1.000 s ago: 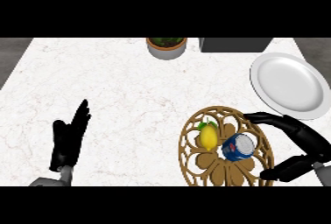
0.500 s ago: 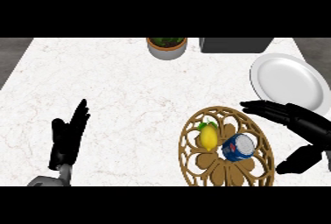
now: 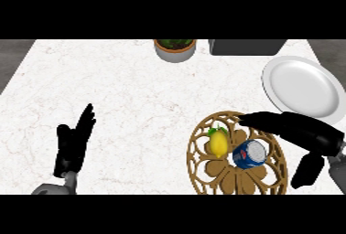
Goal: Pick the can from the placemat and place it in the plate
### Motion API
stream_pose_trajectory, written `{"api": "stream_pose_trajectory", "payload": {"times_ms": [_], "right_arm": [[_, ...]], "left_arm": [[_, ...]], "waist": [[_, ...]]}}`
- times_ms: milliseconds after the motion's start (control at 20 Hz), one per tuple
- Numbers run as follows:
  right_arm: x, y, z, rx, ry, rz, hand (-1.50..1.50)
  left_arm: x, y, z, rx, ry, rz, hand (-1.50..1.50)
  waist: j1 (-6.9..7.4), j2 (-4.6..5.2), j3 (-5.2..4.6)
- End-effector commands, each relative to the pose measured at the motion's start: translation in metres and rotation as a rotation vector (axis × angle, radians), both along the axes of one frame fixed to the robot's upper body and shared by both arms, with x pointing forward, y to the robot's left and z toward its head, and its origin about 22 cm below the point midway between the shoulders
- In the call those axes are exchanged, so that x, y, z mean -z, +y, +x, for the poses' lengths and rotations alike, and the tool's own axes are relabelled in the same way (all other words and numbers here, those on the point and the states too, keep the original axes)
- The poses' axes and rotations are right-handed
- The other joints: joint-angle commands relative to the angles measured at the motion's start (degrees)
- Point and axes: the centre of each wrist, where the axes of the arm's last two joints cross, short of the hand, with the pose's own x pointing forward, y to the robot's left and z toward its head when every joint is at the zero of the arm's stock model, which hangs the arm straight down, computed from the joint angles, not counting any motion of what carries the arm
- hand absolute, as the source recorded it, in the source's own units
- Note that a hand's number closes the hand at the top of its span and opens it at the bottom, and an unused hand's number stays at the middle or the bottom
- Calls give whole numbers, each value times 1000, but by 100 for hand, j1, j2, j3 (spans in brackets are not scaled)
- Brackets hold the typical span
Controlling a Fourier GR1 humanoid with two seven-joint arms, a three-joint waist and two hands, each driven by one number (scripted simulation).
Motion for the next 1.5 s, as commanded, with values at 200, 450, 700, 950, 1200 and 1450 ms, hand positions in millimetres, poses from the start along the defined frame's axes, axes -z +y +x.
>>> {"api": "stream_pose_trajectory", "payload": {"times_ms": [200, 450, 700, 950, 1200, 1450], "right_arm": [[31, 22, 8, -12, 21, -82, -150], [37, 23, 11, -28, 51, -74, -150], [26, 25, 16, -21, 44, -81, -150], [33, 35, 13, -14, 59, -80, -150], [70, 29, 16, -52, 72, -119, -150], [72, 45, 6, -100, -28, -70, 150]], "left_arm": [[-9, 0, -2, -9, 5, 16, 0], [-4, 10, -6, 6, -16, 9, 0], [-21, -9, 7, -18, -9, 12, 0], [-6, 5, 6, -8, 8, -13, 0], [-13, -5, 7, 2, 4, 0, 0], [-8, -1, -2, -10, -1, 6, 0]], "waist": [[14, 2, 4], [9, 1, 3], [-5, -2, 3], [-11, 0, 2], [5, 4, 4], [-6, -1, 4]]}}
